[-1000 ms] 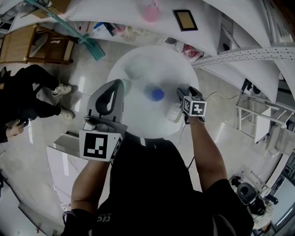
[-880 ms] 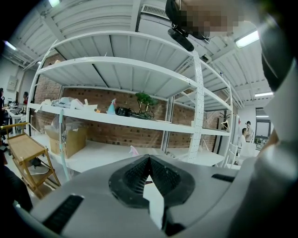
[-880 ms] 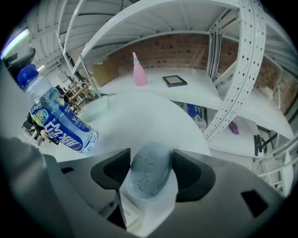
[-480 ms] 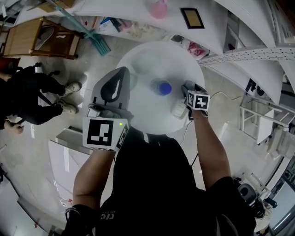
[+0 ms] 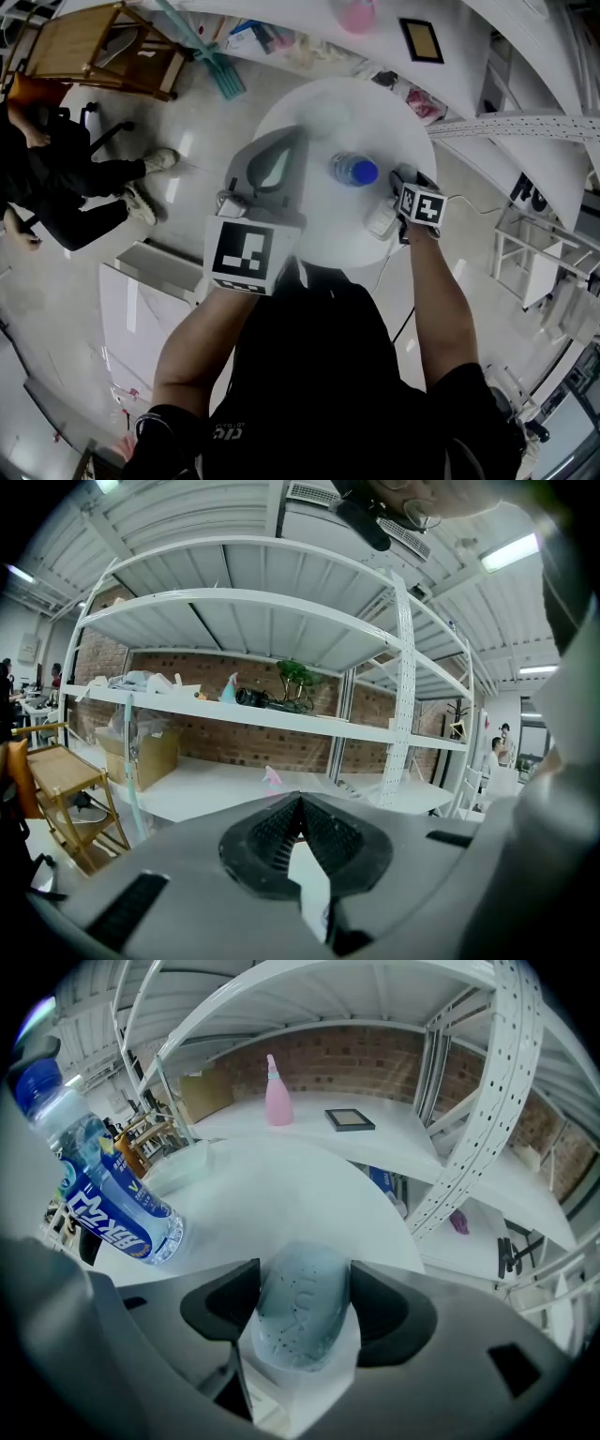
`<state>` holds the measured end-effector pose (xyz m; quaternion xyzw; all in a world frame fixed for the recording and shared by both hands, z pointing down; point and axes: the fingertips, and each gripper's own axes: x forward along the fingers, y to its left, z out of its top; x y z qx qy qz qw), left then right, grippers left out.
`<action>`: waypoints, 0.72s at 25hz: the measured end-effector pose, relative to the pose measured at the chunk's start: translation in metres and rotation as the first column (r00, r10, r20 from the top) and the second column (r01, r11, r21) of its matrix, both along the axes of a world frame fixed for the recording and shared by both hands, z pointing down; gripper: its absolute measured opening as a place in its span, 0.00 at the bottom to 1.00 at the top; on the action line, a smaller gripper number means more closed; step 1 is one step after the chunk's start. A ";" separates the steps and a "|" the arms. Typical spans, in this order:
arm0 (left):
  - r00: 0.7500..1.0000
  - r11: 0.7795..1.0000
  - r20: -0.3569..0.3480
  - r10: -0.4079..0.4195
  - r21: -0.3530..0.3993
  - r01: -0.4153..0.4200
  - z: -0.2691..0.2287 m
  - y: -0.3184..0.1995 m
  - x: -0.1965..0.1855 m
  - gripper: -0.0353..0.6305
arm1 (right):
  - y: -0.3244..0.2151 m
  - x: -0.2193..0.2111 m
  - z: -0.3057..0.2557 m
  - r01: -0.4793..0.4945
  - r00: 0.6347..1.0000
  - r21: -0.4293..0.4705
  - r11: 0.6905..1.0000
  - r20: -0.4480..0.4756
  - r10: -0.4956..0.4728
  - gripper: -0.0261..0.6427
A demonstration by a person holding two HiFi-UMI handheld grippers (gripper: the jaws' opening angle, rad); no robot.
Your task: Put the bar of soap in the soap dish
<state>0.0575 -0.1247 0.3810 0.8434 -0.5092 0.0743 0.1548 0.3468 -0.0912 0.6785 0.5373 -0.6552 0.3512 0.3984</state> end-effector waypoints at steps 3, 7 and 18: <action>1.000 1.000 -0.014 0.000 -0.008 0.000 0.004 0.005 0.001 0.06 | 0.000 0.000 0.002 0.006 1.000 -0.012 1.000 -0.007 -0.006 0.48; 1.000 1.000 -0.017 0.004 -0.008 -0.004 0.003 0.008 0.001 0.06 | -0.001 0.000 0.003 0.023 1.000 -0.063 0.998 0.003 -0.023 0.48; 1.000 1.000 -0.012 0.020 0.005 -0.020 -0.010 0.008 0.000 0.06 | 0.013 0.000 -0.027 -0.110 0.977 -0.035 0.993 0.178 0.115 0.48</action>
